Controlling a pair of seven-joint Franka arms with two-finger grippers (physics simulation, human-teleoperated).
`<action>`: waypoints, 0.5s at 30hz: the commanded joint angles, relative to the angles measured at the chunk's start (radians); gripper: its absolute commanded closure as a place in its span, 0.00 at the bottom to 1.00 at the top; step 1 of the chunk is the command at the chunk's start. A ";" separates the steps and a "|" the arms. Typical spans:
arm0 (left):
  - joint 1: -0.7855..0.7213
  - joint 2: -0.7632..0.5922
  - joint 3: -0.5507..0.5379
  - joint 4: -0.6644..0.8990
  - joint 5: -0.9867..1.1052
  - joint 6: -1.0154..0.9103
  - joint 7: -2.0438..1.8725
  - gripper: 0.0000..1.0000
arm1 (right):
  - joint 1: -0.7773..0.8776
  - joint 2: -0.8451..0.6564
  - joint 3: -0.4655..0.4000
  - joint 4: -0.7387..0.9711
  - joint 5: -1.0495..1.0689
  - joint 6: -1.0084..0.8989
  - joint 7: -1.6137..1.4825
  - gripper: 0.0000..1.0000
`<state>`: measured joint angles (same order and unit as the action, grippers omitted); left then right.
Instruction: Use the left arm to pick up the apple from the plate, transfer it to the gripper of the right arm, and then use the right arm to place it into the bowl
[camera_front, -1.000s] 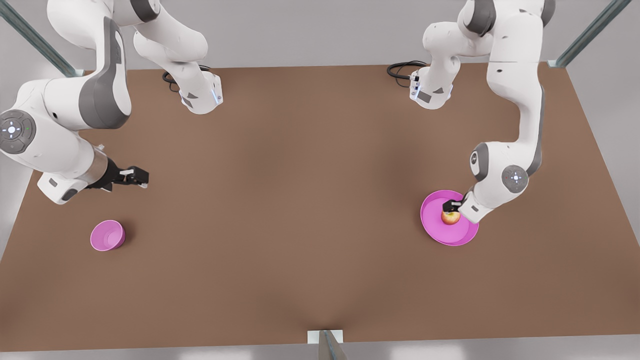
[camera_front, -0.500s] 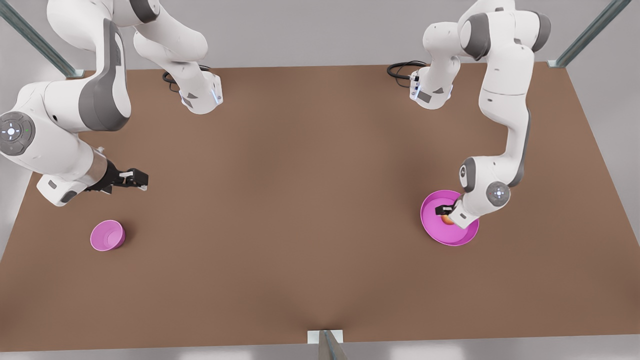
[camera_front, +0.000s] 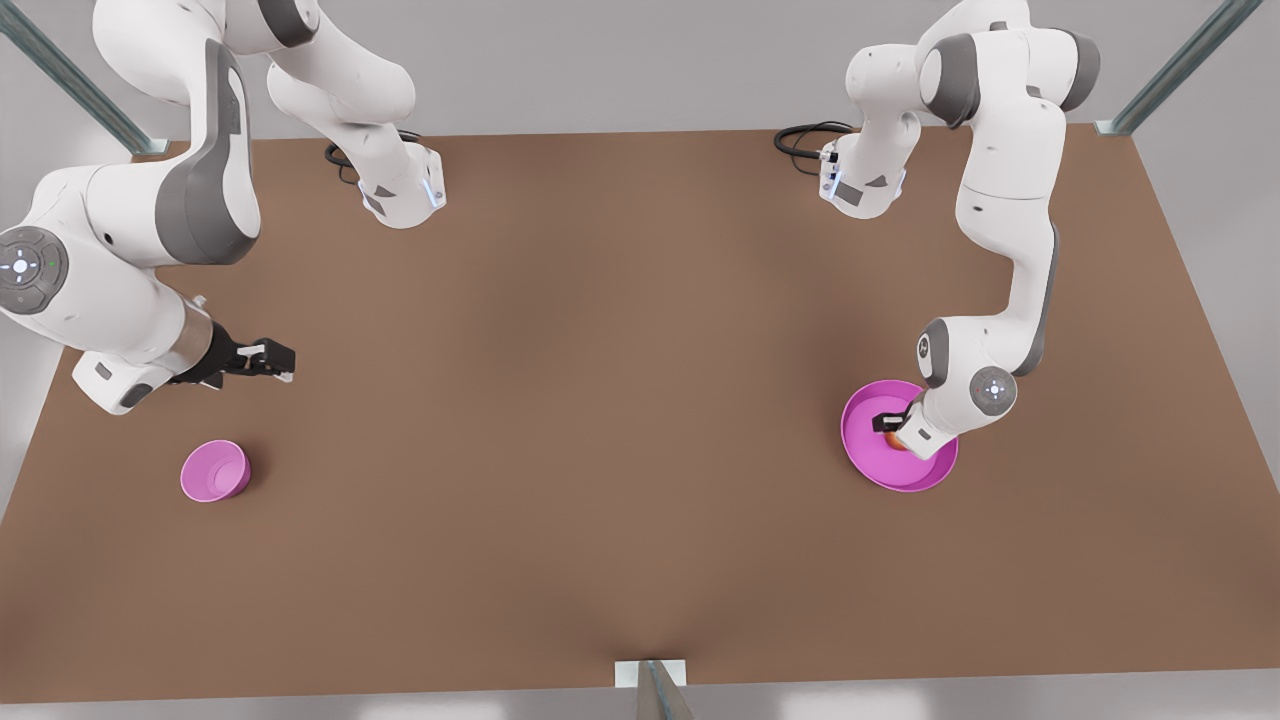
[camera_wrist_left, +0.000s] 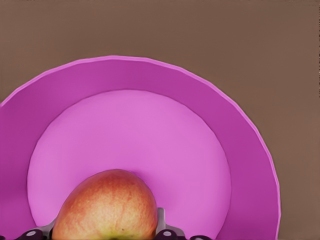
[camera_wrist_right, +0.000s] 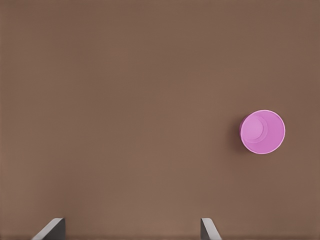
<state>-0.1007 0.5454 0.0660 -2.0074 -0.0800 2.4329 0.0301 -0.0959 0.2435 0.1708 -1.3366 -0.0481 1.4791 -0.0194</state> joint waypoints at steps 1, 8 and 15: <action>-0.001 -0.001 0.000 0.007 -0.001 0.005 0.001 0.30 | 0.001 -0.001 0.001 0.000 0.001 0.000 -0.004 0.00; -0.014 -0.010 -0.064 0.223 -0.044 -0.026 -0.007 0.31 | -0.001 -0.001 0.001 0.000 0.001 0.000 -0.004 0.00; -0.109 0.044 -0.382 0.449 -0.405 -0.046 -0.279 0.32 | 0.007 0.059 0.010 -0.001 0.309 0.095 0.012 0.00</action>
<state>-0.1974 0.5815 -0.2966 -1.5751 -0.3603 2.4000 -0.0502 -0.0903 0.2907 0.1799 -1.3378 0.1415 1.5129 -0.0171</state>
